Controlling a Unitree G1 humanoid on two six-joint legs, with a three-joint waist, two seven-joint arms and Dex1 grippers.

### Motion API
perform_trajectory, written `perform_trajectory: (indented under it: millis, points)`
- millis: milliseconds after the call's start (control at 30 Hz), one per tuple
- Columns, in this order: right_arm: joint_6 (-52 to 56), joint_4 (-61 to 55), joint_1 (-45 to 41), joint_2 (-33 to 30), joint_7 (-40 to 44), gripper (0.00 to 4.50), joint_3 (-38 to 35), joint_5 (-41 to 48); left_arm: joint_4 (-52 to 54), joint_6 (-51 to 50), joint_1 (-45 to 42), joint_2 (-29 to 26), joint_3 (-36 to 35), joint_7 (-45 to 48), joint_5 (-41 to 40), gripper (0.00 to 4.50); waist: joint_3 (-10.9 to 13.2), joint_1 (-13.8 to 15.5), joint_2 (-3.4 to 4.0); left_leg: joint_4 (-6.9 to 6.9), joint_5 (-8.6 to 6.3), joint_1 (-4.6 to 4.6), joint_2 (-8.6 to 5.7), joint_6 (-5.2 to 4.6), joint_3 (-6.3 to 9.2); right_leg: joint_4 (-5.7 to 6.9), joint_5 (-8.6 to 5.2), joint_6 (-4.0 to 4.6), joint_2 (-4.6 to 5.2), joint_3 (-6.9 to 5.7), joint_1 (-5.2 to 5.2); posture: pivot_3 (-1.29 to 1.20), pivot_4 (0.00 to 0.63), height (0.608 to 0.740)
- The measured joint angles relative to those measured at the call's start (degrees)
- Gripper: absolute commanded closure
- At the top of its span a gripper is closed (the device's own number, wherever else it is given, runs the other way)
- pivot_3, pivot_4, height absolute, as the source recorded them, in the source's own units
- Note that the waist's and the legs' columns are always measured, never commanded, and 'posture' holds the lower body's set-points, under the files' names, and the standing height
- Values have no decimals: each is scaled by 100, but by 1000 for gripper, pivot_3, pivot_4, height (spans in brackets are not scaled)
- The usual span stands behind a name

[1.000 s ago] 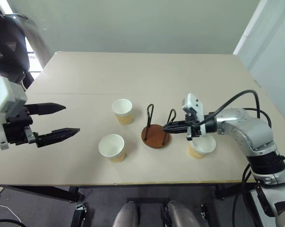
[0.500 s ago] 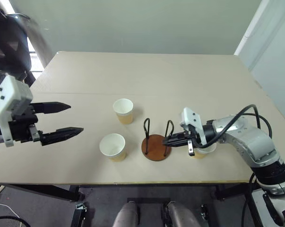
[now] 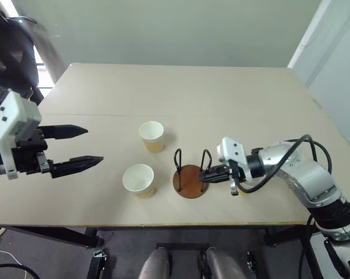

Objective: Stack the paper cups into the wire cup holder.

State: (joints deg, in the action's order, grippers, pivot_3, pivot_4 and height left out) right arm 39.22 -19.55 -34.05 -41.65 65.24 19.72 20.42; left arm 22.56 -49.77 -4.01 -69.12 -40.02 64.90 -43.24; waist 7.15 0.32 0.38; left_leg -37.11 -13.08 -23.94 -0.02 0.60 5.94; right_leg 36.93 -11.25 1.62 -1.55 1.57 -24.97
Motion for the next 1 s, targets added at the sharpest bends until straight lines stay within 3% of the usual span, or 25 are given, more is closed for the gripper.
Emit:
perform_trajectory:
  millis: [333, 500, 767, 900, 1000]
  points:
    - [-181, 119, -56, -288, 291, 14, 119, -278, -14, 8, -94, -2, 82, -3, 1, 0, 0, 3, 0, 0, 0, -1, 0, 1, 0, -1, 1, -1, 0, 0, 0, 0, 150, 740]
    - [-485, 158, -425, -902, 770, 14, 47, -378, -58, 93, -167, -2, 180, 7, 2, 0, 0, 5, 1, 0, 0, -1, 0, 1, -1, 0, -7, 12, 0, 1, 0, 0, 150, 740]
    - [-787, 343, -1081, -1716, 1435, 14, -642, -330, -236, 313, -477, -26, 535, 253, -49, 0, -1, 42, -2, 1, -2, -5, 1, 1, 0, -3, -16, 26, -2, 1, -1, 0, 150, 740]
    - [-1004, 328, -625, -2384, 1935, 14, -1032, -180, -145, 372, -664, -129, 913, 485, -171, 0, -3, 84, -8, 1, -8, -8, 0, 2, -1, -7, -17, 19, -2, 1, 2, 0, 150, 740]
    - [-1056, 229, 215, -2846, 2161, 14, -1382, -31, 163, 473, -1487, -107, 1765, 665, -447, 0, -2, 146, -18, -3, -10, -9, -2, 8, -2, -8, -13, 7, -2, 1, 7, 0, 150, 740]
